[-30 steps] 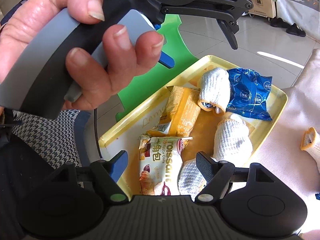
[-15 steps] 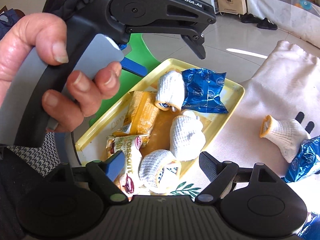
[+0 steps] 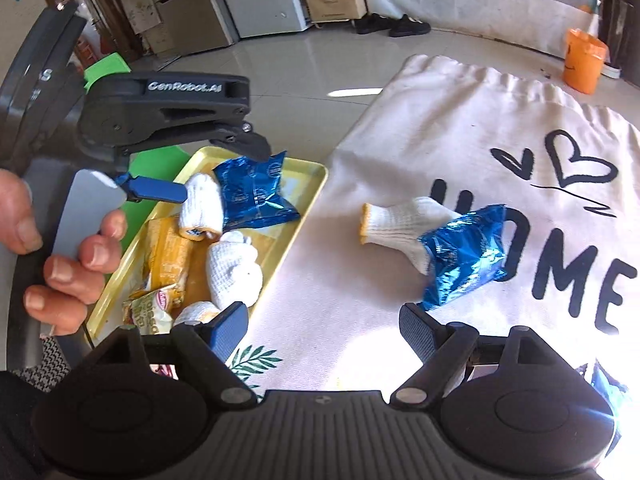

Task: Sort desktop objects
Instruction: 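Move both tools back over the blue foil packets on the mat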

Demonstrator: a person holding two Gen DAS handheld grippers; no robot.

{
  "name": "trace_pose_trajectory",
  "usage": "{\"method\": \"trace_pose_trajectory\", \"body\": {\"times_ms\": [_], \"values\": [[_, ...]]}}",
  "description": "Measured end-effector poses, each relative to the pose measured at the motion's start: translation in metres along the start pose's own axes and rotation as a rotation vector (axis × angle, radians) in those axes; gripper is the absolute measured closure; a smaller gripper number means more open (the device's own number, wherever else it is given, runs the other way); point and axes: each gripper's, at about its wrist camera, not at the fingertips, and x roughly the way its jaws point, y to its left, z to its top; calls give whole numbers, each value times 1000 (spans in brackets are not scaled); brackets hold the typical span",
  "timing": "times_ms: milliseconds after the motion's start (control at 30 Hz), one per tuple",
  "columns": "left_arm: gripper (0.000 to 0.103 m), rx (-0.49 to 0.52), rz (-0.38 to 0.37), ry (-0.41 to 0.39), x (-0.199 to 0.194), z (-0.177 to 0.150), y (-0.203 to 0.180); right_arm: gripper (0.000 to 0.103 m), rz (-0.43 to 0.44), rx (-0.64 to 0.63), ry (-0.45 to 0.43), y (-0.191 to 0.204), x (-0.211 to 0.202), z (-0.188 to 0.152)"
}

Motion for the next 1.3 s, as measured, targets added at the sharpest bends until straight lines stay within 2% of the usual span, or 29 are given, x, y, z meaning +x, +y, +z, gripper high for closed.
{"method": "trace_pose_trajectory", "body": {"times_ms": [233, 300, 433, 567, 733, 867, 1033, 1300], "values": [[1, 44, -23, 17, 2, -14, -22, 18, -95, 253, -53, -63, -36, 4], [1, 73, -36, 24, 3, -19, -31, 14, -138, 304, -83, -79, -47, 6], [1, 141, -65, 48, 6, -33, -52, 12, -204, 423, -139, -114, -68, 8], [1, 212, -92, 79, 12, -49, -75, 12, -269, 574, -142, -148, -77, 2], [1, 294, -113, 108, 17, -69, -98, 12, -244, 725, -124, -175, -78, -10], [1, 333, -122, 132, 21, -83, -110, 12, -224, 763, -102, -183, -75, -15], [1, 388, -129, 160, 26, -102, -125, 12, -256, 719, -83, -184, -74, -15], [1, 450, -178, 188, 28, -122, -147, 12, -280, 772, -42, -201, -69, -30]]}}
